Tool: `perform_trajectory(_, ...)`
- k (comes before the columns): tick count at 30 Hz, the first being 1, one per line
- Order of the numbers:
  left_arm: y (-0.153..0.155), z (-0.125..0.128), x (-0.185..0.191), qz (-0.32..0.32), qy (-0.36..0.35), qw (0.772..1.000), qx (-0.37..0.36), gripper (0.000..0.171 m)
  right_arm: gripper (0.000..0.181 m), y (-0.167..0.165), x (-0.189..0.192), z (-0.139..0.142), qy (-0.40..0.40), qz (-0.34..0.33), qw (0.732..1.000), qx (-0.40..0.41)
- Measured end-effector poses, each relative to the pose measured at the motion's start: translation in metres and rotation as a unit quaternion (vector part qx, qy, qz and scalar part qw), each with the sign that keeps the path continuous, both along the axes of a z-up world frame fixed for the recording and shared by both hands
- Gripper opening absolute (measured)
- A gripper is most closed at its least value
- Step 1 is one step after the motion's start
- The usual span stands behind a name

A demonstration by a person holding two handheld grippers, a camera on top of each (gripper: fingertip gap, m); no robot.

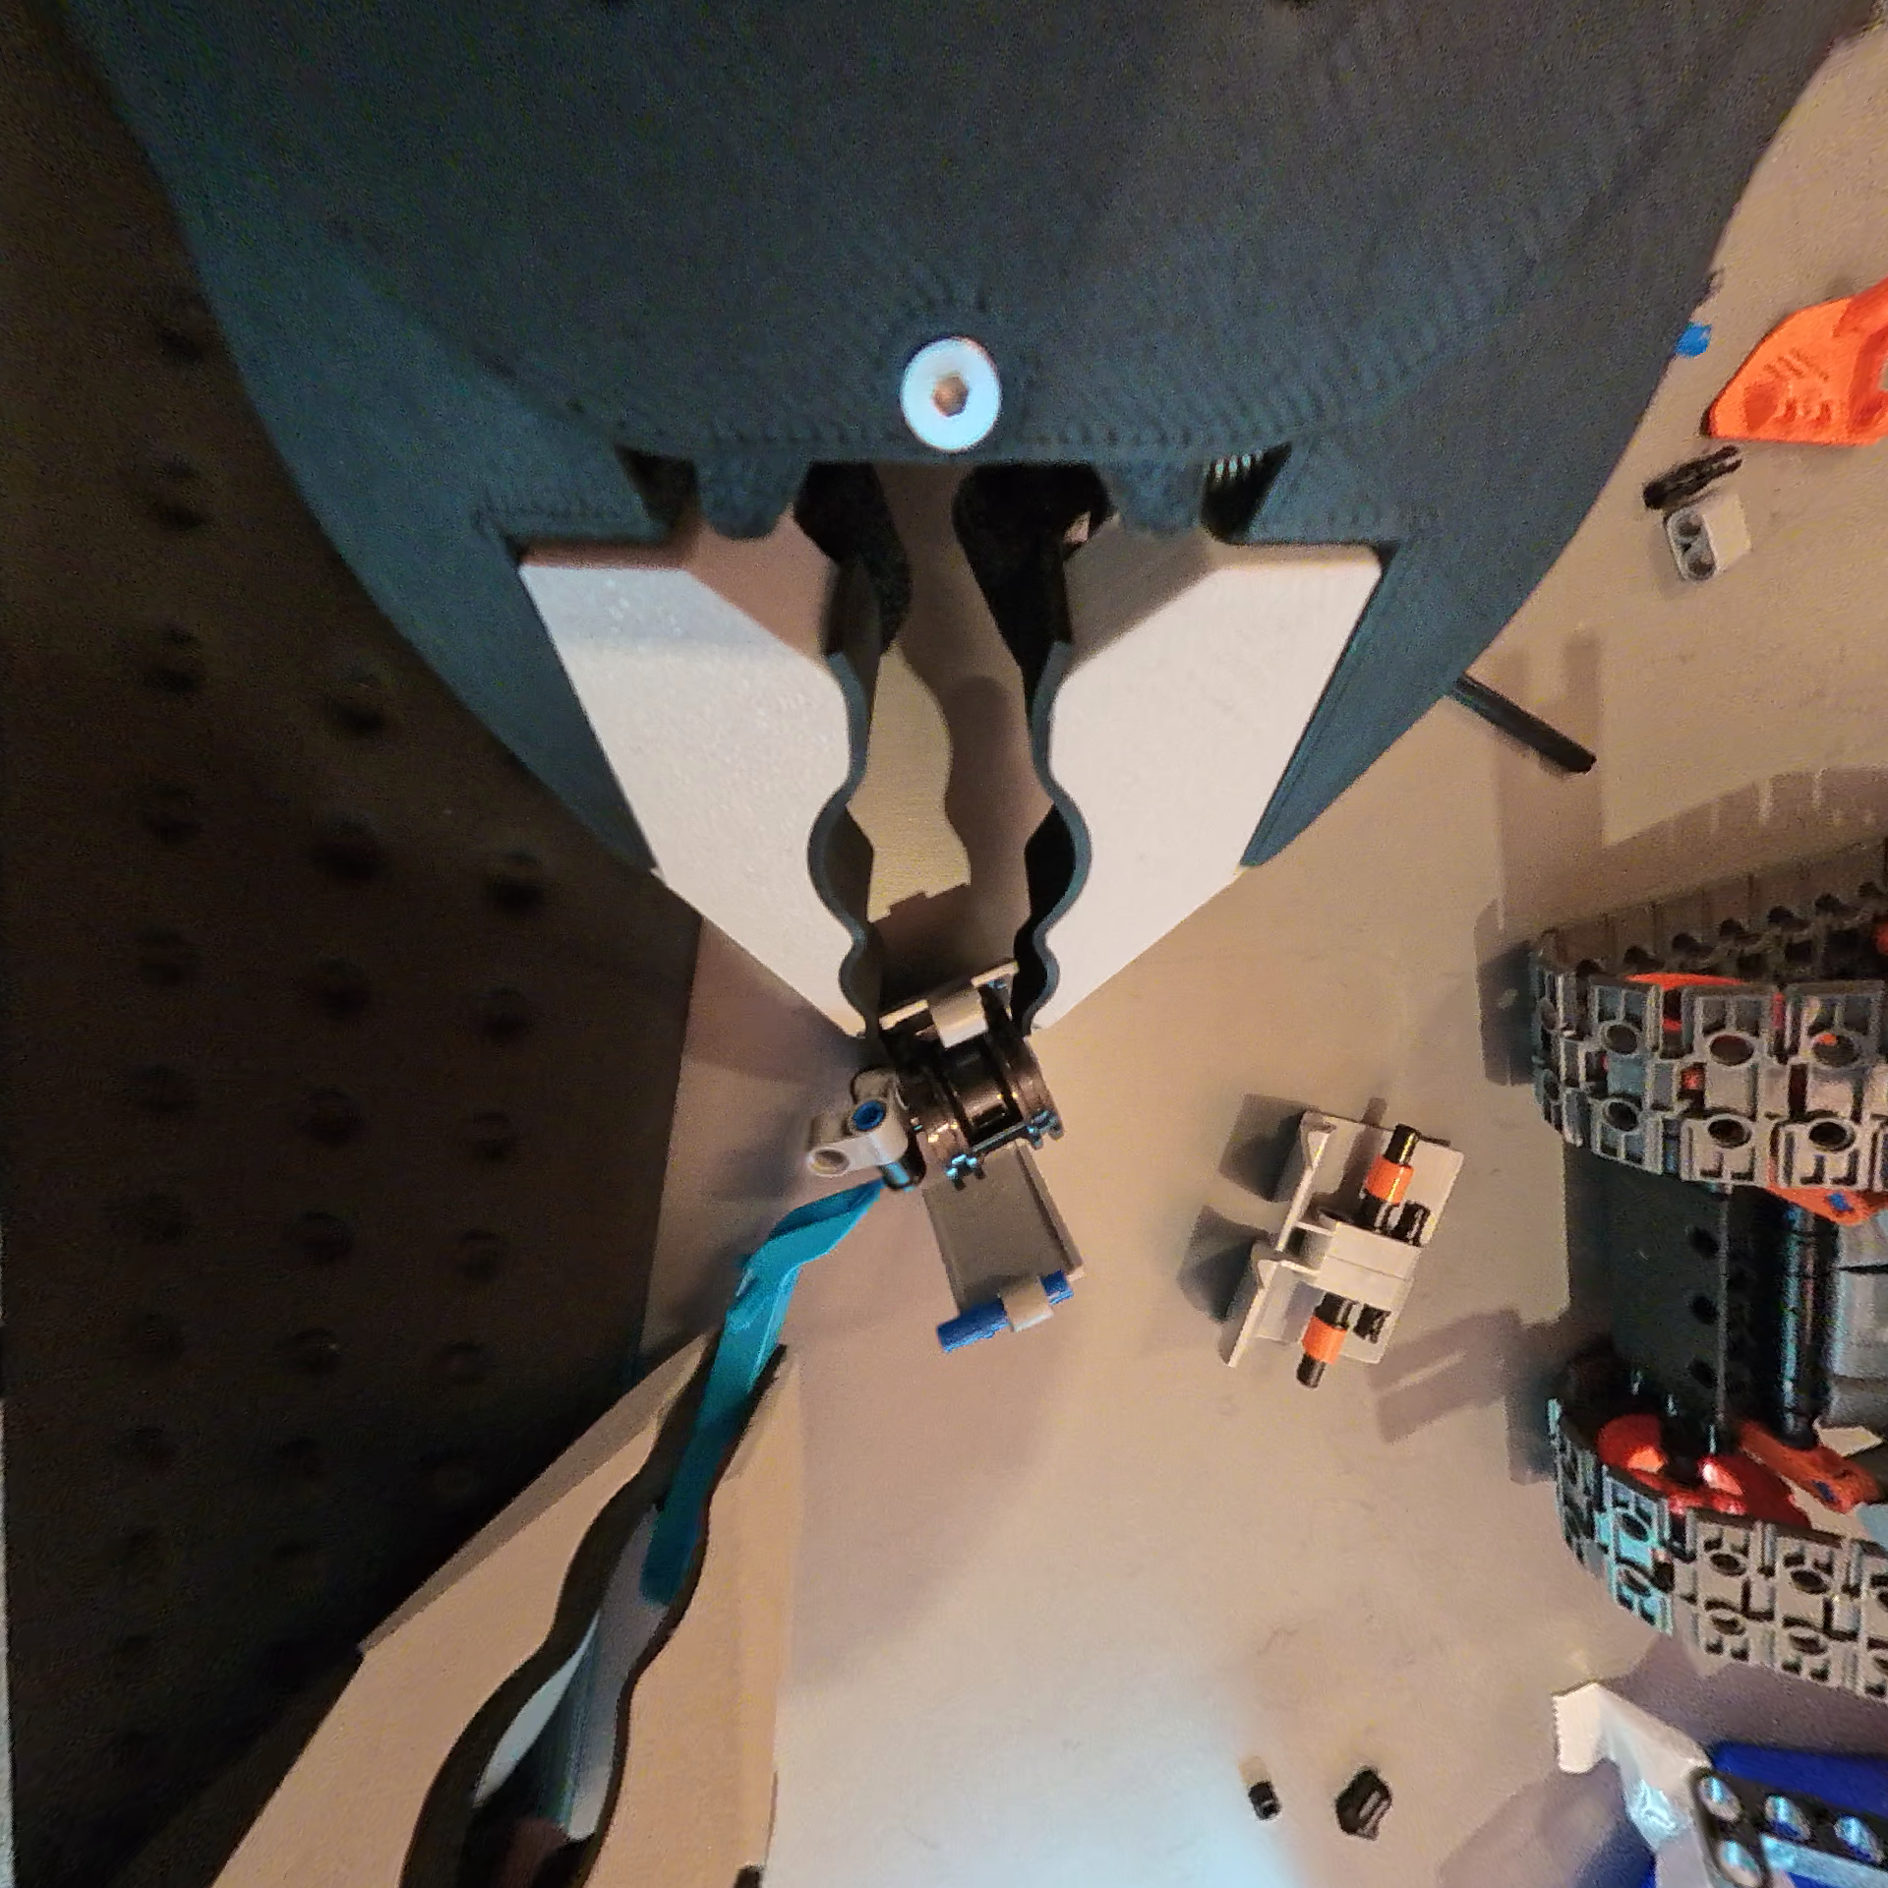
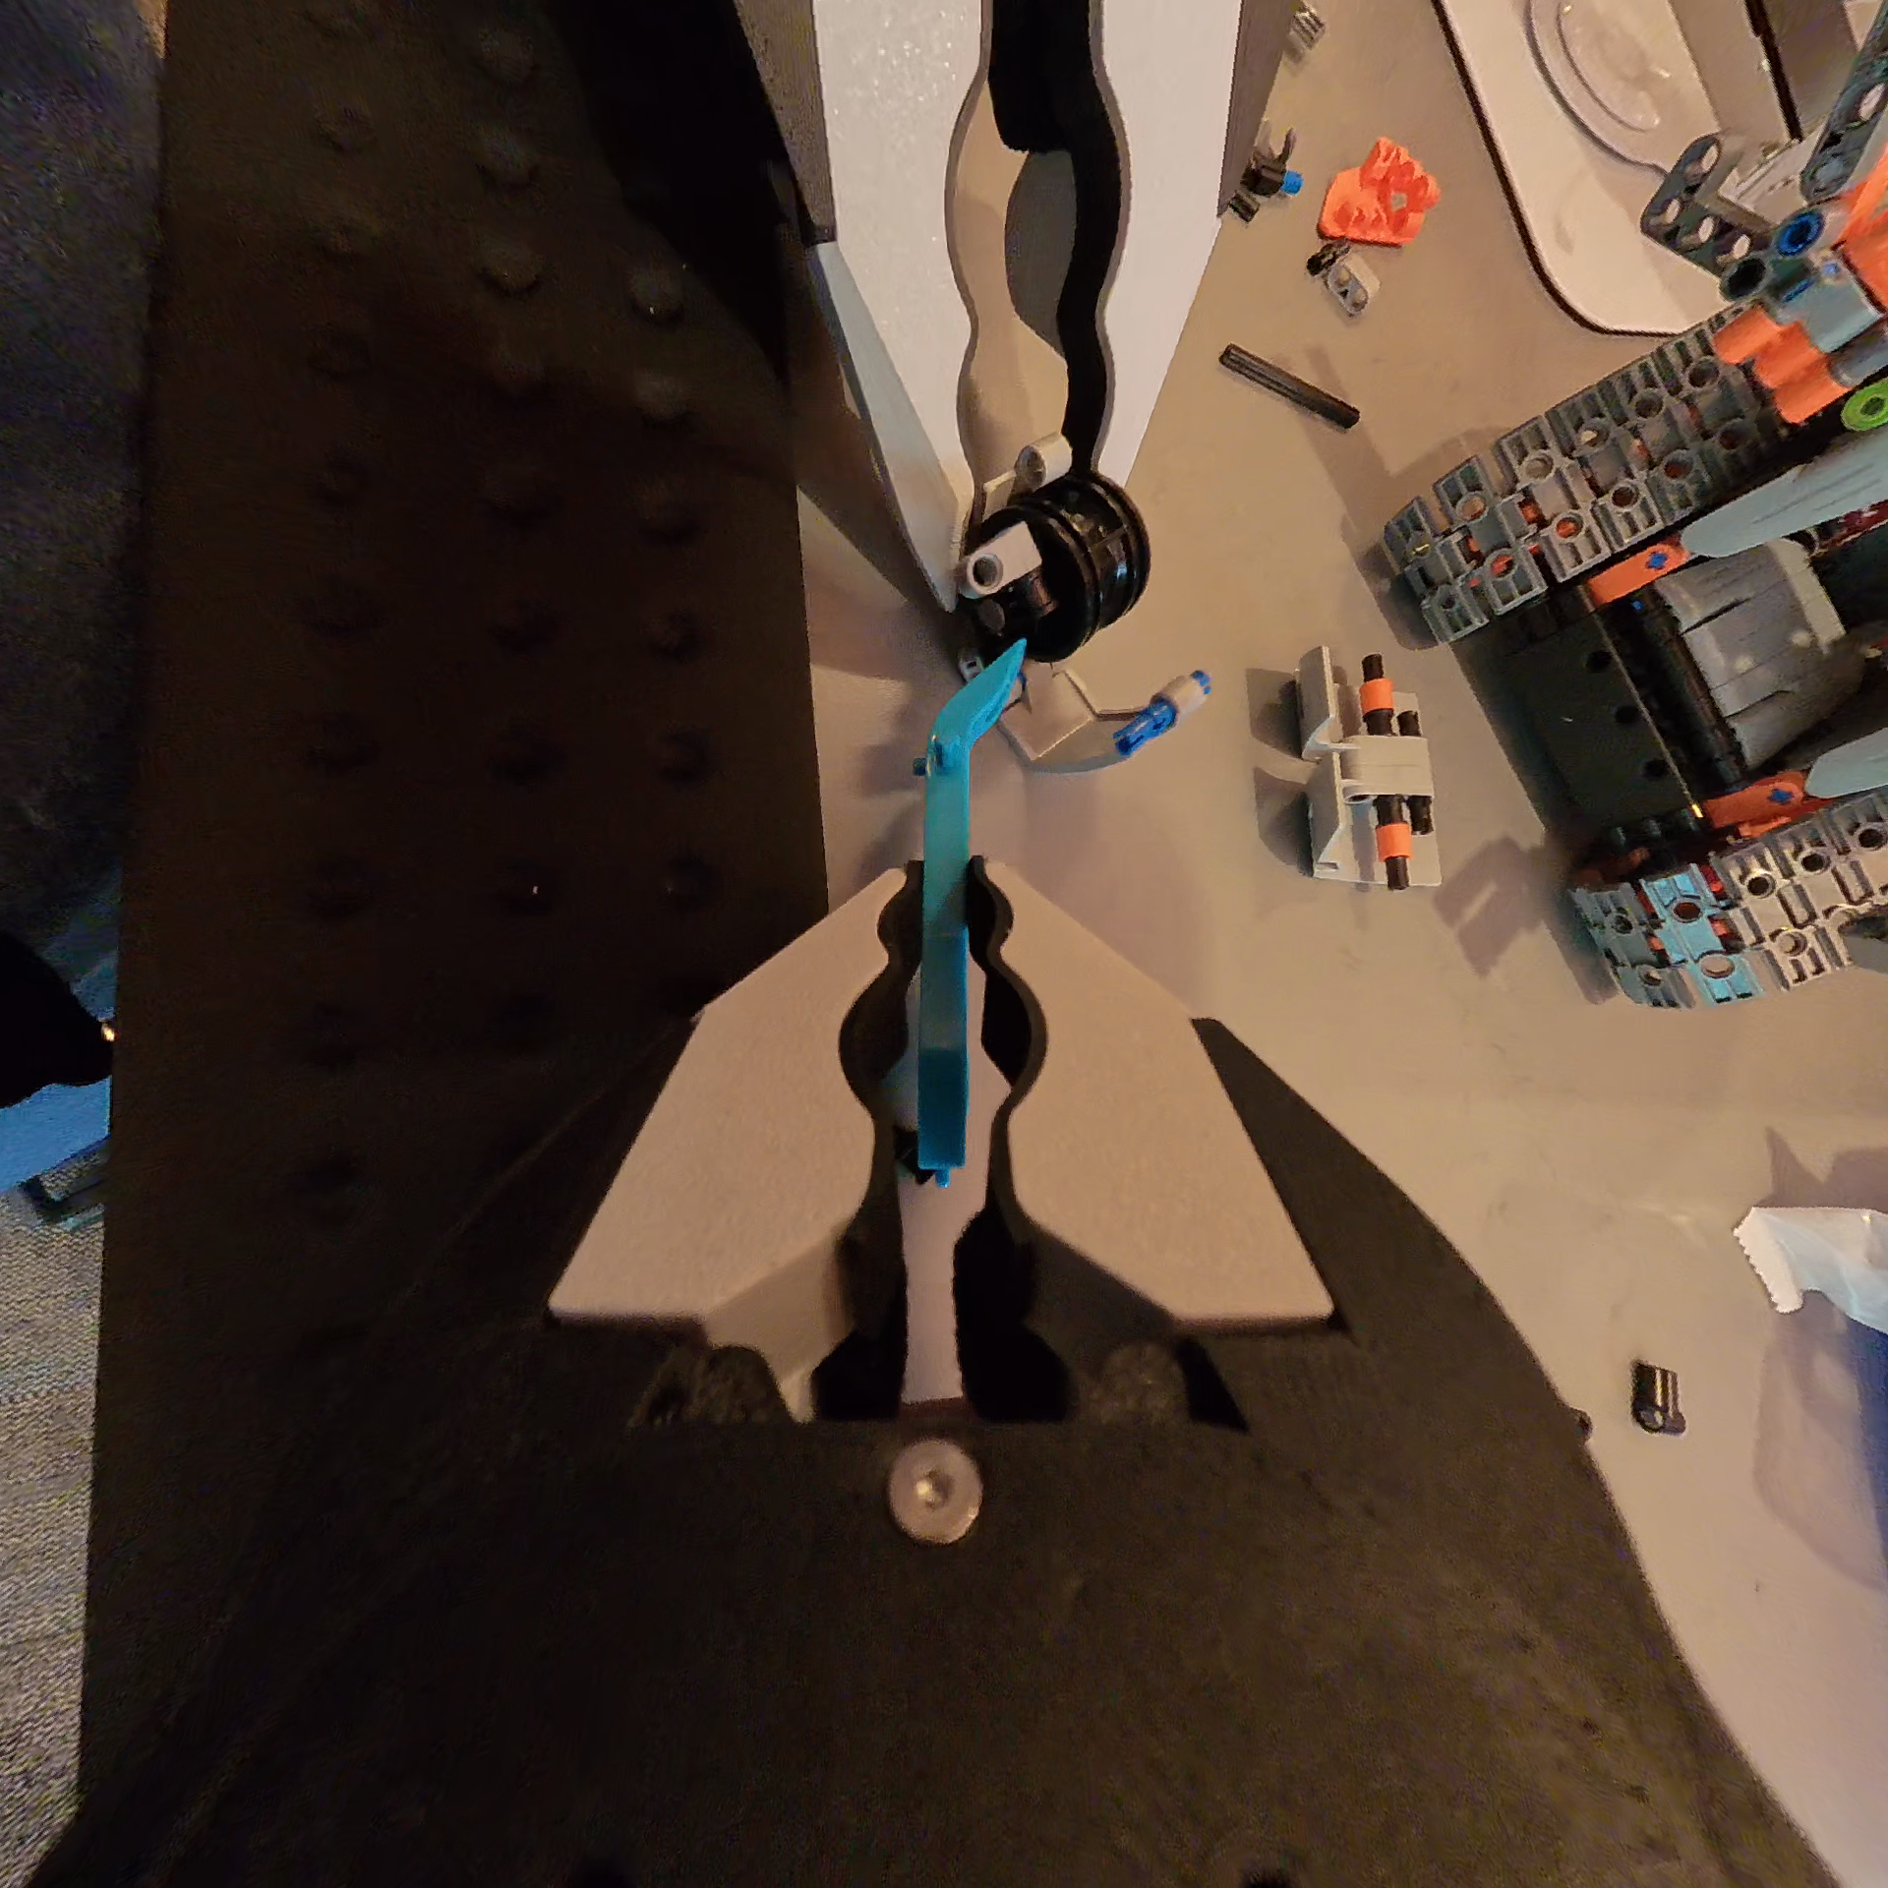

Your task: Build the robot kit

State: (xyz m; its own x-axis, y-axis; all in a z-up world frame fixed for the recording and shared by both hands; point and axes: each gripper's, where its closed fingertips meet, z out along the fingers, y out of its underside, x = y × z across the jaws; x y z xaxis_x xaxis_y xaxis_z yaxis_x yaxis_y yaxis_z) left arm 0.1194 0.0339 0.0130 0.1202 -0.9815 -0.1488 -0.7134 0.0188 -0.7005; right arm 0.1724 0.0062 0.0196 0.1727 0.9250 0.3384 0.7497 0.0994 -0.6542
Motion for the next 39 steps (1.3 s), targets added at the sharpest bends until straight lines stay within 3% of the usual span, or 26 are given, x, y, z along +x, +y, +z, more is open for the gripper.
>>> perform_trajectory(24,0.008,0.000,0.009,0.026,0.002,0.999,0.034,0.022,0.005,0.000,-0.002,-0.003,0.007,-0.006,1.000,-0.009)
perform_trajectory(39,0.011,-0.001,0.009,0.019,0.044,0.990,0.134,0.022,0.005,0.003,-0.003,-0.006,0.006,-0.018,1.000,-0.013)
